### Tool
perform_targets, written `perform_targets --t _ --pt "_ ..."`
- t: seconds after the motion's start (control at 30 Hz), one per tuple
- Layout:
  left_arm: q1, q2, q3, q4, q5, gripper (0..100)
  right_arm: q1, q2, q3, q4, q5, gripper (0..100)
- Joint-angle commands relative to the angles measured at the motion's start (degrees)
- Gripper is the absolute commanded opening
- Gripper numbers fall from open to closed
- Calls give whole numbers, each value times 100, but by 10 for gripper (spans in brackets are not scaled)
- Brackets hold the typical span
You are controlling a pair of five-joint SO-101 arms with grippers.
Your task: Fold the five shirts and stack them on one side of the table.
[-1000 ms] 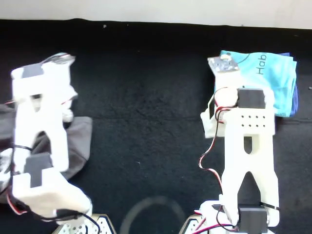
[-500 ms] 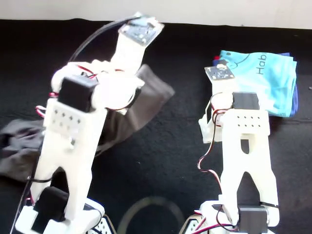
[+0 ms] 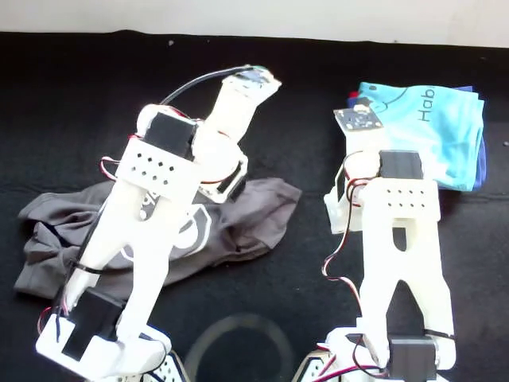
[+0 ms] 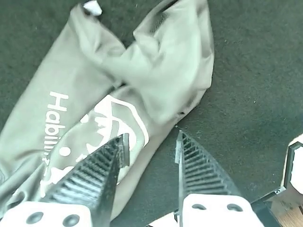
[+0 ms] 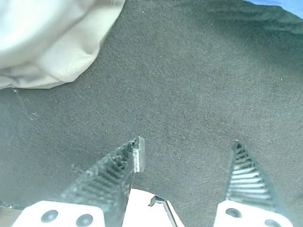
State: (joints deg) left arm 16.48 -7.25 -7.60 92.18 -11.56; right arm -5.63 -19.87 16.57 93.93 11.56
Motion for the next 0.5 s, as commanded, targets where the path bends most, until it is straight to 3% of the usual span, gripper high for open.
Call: perform_targets --t 0.0,0.17,0.3,0.47 --pt "-505 -84 -4 -141 35 175 -57 -224 -40 -171 -62 275" --pt "-1604 -13 180 -695 26 175 -462 -154 22 -629 -422 275" --pt "-2325 189 602 -1240 26 175 -1385 -145 22 -1077 -721 275" --pt "-3099 400 690 -1266 26 175 -2281 409 374 -1692 -721 275"
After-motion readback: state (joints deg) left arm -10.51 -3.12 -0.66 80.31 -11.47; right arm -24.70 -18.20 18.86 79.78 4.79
